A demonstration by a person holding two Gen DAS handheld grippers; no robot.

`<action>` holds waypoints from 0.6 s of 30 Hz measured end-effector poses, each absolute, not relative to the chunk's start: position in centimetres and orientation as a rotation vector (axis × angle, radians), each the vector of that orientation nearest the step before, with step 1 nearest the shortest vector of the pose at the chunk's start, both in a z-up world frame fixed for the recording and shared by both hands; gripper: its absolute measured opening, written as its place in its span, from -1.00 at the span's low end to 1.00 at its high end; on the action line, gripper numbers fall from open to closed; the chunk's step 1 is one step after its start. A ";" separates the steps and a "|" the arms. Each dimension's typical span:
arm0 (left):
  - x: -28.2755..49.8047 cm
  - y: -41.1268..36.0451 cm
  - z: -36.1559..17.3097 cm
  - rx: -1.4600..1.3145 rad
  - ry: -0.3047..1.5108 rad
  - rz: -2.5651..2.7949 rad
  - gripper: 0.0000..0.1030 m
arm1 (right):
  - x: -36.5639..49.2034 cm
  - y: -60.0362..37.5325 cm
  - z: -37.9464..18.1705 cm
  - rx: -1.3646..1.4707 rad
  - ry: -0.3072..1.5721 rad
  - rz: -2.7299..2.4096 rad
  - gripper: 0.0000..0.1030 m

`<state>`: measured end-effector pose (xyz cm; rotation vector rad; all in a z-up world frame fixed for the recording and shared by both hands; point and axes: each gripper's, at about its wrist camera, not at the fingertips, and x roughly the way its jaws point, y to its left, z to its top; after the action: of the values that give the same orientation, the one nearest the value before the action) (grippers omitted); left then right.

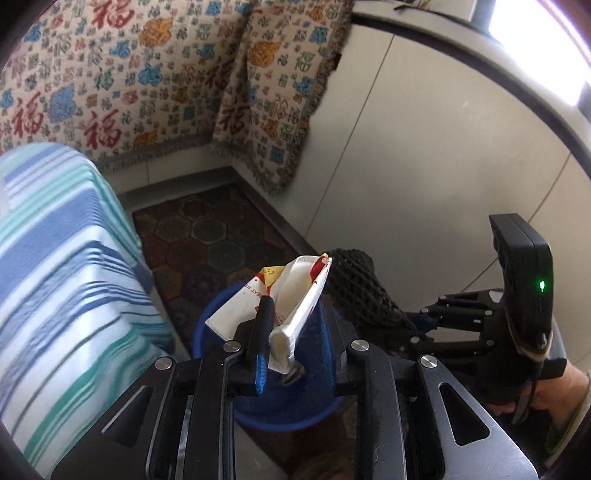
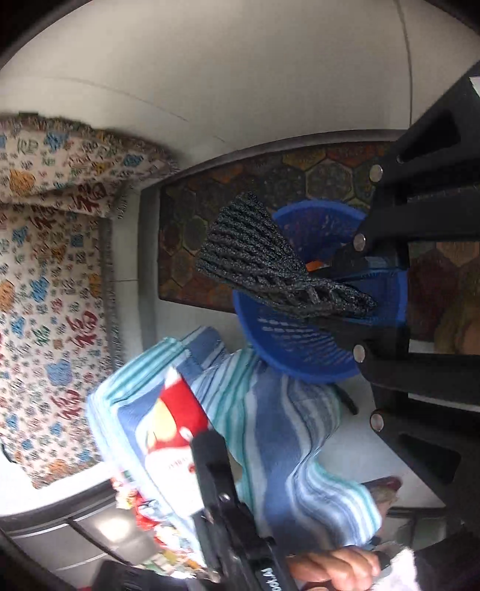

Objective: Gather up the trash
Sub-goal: 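Carry the wrapper and mesh sleeve to the wastebasket and release both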

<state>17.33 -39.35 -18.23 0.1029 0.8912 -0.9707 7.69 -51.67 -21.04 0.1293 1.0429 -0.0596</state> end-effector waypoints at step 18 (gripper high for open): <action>19.1 -42.1 -20.3 0.159 0.900 -0.960 0.33 | 8.2 -52.5 -23.1 0.086 1.019 -0.038 0.07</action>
<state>19.07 -42.14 -20.31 0.1589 0.9000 -0.9599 8.20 -52.54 -23.14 0.0855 1.0194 -0.0384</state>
